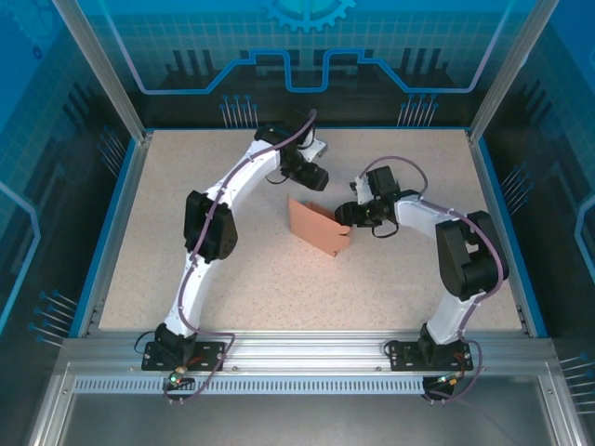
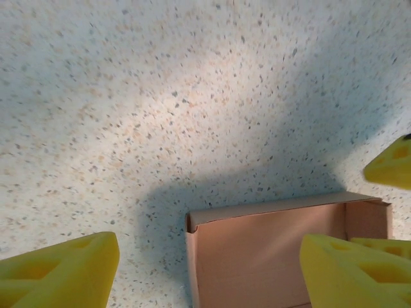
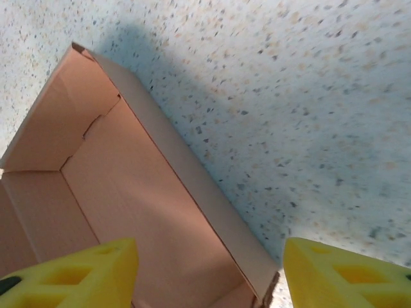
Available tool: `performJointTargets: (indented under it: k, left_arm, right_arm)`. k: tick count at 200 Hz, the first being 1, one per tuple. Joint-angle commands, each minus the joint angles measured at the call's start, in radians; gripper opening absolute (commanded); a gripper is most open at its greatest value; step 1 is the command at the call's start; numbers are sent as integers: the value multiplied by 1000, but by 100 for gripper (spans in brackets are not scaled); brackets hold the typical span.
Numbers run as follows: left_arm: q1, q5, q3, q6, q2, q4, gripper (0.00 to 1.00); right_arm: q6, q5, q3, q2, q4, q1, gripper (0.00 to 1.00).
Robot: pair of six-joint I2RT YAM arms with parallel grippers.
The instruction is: Fold the paper box
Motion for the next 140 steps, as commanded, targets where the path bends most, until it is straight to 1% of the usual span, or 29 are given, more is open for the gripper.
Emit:
performJointTargets:
  k: [1,27,44,68,92,120,140]
  left_arm:
    - [21,28,-3,-29,-68,27,76]
    - [53,-19,-126,-70,-181,116,75]
    - [88,-59,-269,-116,-295,220,75]
    - [163,-63,-495,-208,-472,377,74]
    - [232,-71,-682,-269,-635,490,74]
    - [282,-94,-818,-311,-779,556,74]
    - [295,-88,-876,-332,-849,580,74]
  right_arm:
    - [-3,-86,20,9,-3,18,62]
    - [22,-121,-35,-25,14,27,62]
    - [62,-149,-95,-62,54,41,62]
    - [134,-164,-180,-120,131,91,62]
    - [195,-122,-247,-170,178,169,63]
    - [244,-87,-271,-189,219,273,64]
    - [216,-42,-256,-203,186,290,65]
